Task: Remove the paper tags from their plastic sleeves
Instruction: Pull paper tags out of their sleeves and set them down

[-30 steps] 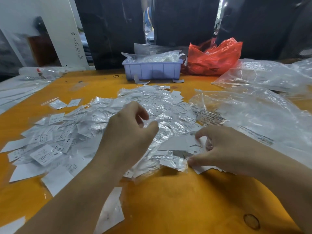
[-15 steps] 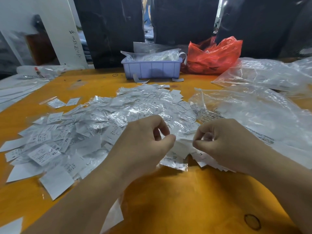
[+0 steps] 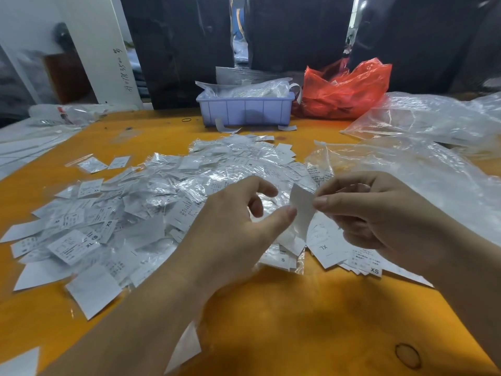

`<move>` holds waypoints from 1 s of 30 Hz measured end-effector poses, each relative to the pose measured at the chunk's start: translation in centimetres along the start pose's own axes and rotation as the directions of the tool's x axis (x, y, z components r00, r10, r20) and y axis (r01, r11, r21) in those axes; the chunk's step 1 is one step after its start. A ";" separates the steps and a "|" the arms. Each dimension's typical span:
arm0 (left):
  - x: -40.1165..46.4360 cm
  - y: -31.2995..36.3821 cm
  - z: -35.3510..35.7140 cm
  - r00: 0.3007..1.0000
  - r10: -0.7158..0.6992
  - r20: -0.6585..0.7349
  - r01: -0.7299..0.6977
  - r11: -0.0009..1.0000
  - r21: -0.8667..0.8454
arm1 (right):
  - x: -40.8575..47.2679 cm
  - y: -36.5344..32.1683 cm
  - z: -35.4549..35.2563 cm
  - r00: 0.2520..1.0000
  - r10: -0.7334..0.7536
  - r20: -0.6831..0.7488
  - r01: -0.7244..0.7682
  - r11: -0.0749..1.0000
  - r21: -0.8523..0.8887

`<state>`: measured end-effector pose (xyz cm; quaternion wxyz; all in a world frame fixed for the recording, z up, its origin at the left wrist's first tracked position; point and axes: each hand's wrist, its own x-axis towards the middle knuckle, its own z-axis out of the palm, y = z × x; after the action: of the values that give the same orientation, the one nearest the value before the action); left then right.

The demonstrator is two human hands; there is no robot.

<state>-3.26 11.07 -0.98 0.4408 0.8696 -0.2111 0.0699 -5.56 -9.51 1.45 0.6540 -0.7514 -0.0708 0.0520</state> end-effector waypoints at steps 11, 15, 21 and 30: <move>-0.5 1.0 0.7 0.992 0.112 0.056 -0.117 0.990 0.082 | -0.1 0.2 0.8 0.992 0.015 0.123 -0.051 0.956 0.288; -0.3 1.1 0.5 0.995 0.034 0.091 -0.024 0.994 -0.108 | -0.2 0.0 0.8 0.995 0.055 0.081 -0.076 0.955 0.288; 0.0 0.8 0.2 0.977 -0.122 0.176 0.193 0.860 -0.473 | -0.1 0.2 0.9 0.986 0.123 0.114 -0.154 0.931 0.332; 0.1 0.9 0.2 0.983 -0.115 0.146 0.175 0.842 -0.510 | -0.4 -0.3 1.1 0.992 0.120 0.025 -0.119 0.899 0.422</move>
<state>-3.59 10.42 -0.35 0.6511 0.7340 -0.1795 -0.0712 -6.13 -8.43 1.56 0.7969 -0.5947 -0.0110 0.1054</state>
